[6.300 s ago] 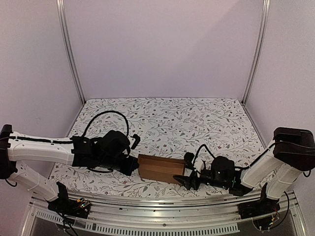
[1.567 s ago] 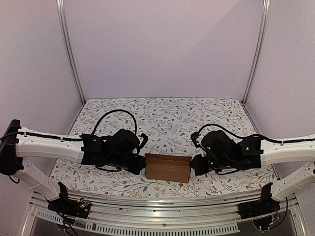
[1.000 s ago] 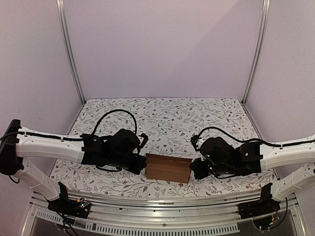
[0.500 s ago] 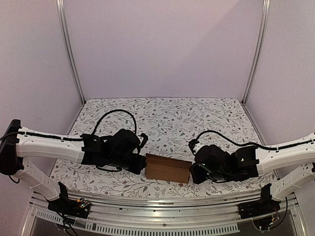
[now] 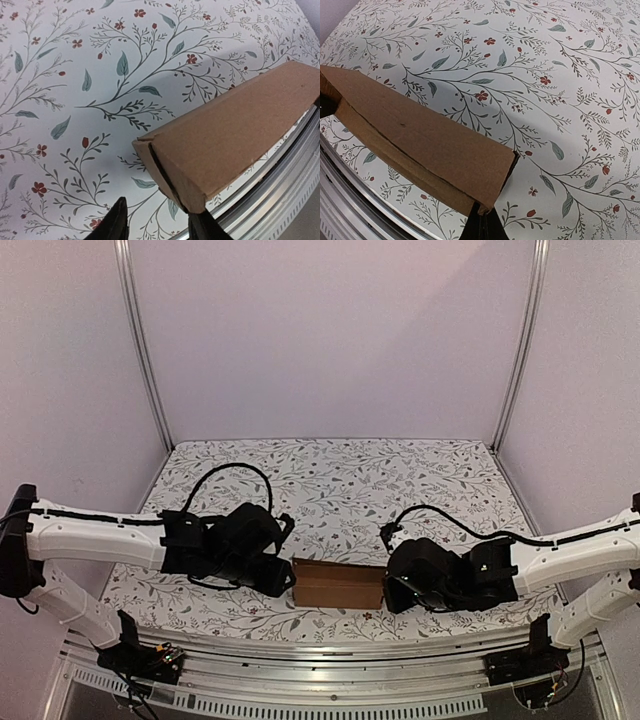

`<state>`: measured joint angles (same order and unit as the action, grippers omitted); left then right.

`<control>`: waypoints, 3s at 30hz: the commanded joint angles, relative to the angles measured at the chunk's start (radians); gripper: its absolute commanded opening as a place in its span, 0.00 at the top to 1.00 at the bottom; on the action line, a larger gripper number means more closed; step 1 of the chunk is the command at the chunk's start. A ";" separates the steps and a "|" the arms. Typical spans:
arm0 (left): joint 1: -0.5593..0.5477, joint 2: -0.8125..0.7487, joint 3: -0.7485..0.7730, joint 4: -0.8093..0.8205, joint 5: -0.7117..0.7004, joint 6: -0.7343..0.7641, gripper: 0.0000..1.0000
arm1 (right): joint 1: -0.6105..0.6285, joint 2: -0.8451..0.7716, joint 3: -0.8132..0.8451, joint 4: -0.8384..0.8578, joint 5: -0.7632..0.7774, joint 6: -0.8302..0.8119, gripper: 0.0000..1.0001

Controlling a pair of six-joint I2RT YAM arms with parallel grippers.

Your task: Fold the paper box

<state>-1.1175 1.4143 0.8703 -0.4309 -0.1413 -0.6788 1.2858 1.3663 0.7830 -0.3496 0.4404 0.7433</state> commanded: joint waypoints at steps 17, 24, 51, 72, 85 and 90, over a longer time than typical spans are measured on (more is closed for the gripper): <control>0.040 -0.084 0.128 -0.126 0.052 0.117 0.47 | 0.015 0.078 0.046 -0.096 -0.034 -0.017 1.00; 0.091 -0.076 0.165 -0.104 0.070 0.166 0.70 | 0.016 0.098 0.066 -0.096 -0.041 -0.035 1.00; 0.136 -0.067 -0.055 0.028 0.218 0.079 0.99 | 0.016 0.138 0.104 -0.093 -0.045 -0.033 1.00; 0.137 -0.027 0.148 -0.024 0.202 0.178 0.92 | 0.016 0.135 0.203 -0.127 -0.032 -0.142 0.73; 0.133 -0.025 0.130 -0.020 0.238 0.167 0.93 | 0.017 0.058 0.274 -0.133 -0.049 -0.199 0.74; 0.121 -0.029 0.081 0.004 0.259 0.145 0.93 | 0.016 0.074 0.305 -0.065 -0.045 -0.217 0.95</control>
<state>-0.9874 1.3865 0.9932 -0.4442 0.0906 -0.5194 1.2961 1.4433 1.0576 -0.4637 0.4007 0.5446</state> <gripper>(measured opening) 0.069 0.111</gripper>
